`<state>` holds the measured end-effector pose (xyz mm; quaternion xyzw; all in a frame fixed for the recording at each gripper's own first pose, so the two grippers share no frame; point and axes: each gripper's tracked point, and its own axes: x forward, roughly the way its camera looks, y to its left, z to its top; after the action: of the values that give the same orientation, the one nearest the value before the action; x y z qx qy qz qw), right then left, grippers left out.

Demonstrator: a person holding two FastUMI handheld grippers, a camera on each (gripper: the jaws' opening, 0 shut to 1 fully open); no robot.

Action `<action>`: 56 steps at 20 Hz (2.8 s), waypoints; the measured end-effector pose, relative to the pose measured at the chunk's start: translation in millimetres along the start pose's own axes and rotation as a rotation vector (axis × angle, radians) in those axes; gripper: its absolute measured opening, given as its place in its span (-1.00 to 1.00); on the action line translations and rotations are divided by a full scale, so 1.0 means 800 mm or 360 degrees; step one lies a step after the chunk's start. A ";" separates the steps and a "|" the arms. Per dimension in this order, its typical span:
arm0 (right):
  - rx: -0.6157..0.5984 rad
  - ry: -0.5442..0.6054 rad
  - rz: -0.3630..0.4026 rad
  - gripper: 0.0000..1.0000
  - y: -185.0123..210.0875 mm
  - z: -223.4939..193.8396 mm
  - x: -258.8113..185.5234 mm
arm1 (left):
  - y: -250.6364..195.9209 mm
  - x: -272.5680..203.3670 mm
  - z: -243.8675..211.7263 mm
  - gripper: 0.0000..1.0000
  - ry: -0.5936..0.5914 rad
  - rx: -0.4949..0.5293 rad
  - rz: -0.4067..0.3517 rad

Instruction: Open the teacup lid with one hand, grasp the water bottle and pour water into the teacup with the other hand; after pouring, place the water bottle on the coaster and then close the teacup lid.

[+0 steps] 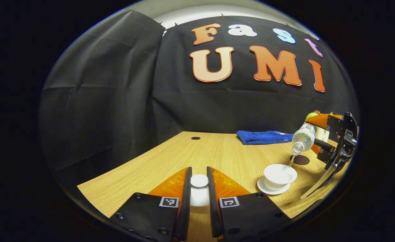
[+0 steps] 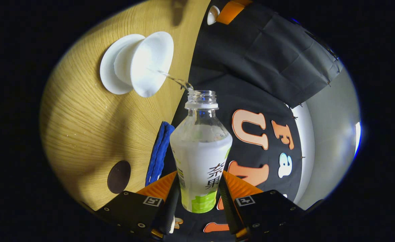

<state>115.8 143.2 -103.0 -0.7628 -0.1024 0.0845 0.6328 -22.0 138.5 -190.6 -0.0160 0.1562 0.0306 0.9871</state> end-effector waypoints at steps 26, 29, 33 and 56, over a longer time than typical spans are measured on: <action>-0.0333 -0.0098 -0.0230 0.29 -0.022 0.006 0.007 | 0.007 -0.013 0.000 -0.41 -0.0001 0.0008 0.0007; -0.0380 -0.0109 -0.0288 0.29 -0.025 0.009 0.004 | 0.007 -0.011 0.000 -0.41 0.0000 0.0011 0.0006; -0.0429 -0.0119 -0.0368 0.29 -0.029 0.017 -0.004 | 0.003 -0.012 0.003 -0.41 -0.0003 0.0013 0.0002; -0.0270 -0.0246 -0.0144 0.29 0.013 0.047 -0.035 | -0.018 -0.015 0.009 -0.41 -0.0020 0.0029 -0.0039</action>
<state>79.3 169.3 -120.5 -0.7993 -0.1920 0.1056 0.5595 -30.1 123.9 -179.6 -0.0087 0.1501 0.0173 0.9885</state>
